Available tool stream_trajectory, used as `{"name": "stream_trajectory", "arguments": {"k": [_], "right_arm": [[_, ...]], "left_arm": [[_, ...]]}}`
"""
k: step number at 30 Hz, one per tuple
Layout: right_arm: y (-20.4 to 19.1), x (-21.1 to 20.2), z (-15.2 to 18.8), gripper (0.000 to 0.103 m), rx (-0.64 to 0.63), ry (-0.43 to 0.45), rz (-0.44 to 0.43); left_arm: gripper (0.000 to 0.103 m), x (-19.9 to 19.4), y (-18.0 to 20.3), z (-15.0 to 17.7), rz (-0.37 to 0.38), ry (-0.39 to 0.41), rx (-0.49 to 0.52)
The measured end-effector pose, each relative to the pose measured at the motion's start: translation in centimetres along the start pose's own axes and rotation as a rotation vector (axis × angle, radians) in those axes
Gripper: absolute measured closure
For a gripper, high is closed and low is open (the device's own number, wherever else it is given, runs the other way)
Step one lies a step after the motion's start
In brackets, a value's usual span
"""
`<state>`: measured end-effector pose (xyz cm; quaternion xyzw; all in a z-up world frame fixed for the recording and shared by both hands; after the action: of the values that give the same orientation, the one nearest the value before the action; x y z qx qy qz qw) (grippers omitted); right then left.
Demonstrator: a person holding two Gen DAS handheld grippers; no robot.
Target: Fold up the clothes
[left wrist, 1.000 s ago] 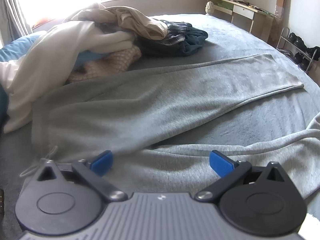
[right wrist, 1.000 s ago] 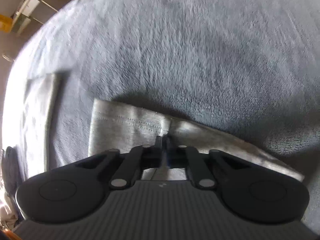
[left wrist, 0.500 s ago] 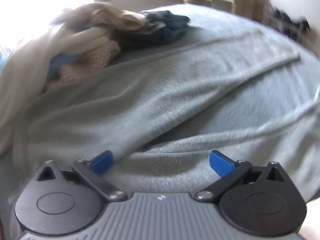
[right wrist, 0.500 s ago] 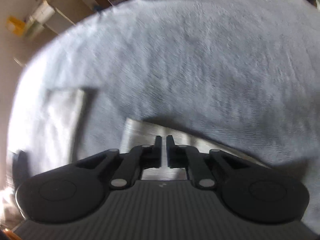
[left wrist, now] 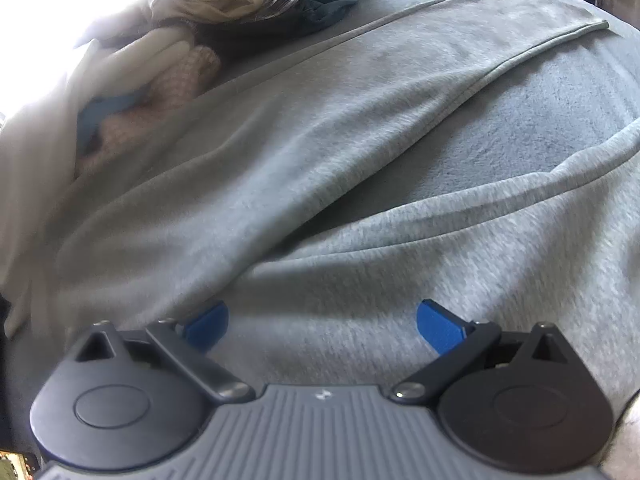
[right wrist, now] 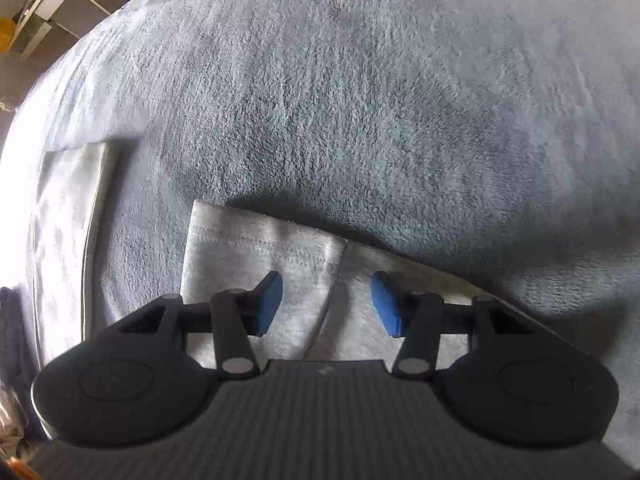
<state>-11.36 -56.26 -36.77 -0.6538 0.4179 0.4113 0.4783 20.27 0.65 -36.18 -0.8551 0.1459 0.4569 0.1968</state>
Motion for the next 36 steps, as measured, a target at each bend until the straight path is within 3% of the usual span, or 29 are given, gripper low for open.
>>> {"name": "stream_trajectory", "arguments": {"k": [2, 4, 6, 7, 15, 19, 23, 29, 33, 36], "right_arm": [[0.1, 0.5, 0.0, 0.062, -0.011, -0.001, 0.005], [0.2, 0.6, 0.1, 0.074, -0.022, 0.008, 0.022], [0.5, 0.3, 0.1, 0.092, -0.012, 0.025, 0.022], [0.6, 0.0, 0.1, 0.093, -0.001, 0.033, 0.008], [0.3, -2.8, 0.3, 0.096, 0.003, 0.102, -0.045], [-1.4, -4.9, -0.5, 0.096, 0.014, 0.16, -0.116], [-3.9, -7.6, -2.0, 0.097, 0.017, 0.216, -0.194], [-9.6, -8.5, -3.9, 0.097, -0.013, 0.258, -0.263], [-13.1, -7.3, -4.8, 0.096, -0.031, 0.308, -0.243], [-14.0, -5.4, -4.5, 0.086, -0.043, 0.288, -0.195]], "left_arm": [[0.002, 0.0, 0.0, 0.0, -0.001, -0.005, -0.006], [0.002, 0.0, -0.2, 0.0, -0.001, -0.004, -0.002], [0.002, 0.0, -0.2, 0.0, -0.002, -0.004, -0.001], [0.002, 0.0, 0.0, 0.0, -0.003, -0.005, -0.002], [0.002, -0.1, 0.0, 0.0, 0.005, 0.0, -0.014], [0.002, -0.2, -0.3, -0.1, 0.007, 0.01, -0.01], [0.002, -0.4, -0.7, -0.4, 0.007, 0.024, -0.017], [0.002, -0.6, -1.4, -0.7, -0.004, 0.034, -0.028], [0.002, -0.6, -2.0, -0.7, -0.016, 0.03, -0.041], [0.002, -0.6, -2.4, -0.5, -0.024, 0.019, -0.051]]}}
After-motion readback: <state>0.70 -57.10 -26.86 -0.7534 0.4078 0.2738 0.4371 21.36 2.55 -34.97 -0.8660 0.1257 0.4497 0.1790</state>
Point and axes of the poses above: each gripper's, at about its wrist camera, not at the fingertips, and x roughly the way its jaws point, y to its right, z to its underside, the point moved 8 cm from there along x, roughly the way its jaws point, and after that the axes turned 9 degrees about -x, right-handed, at the moved point
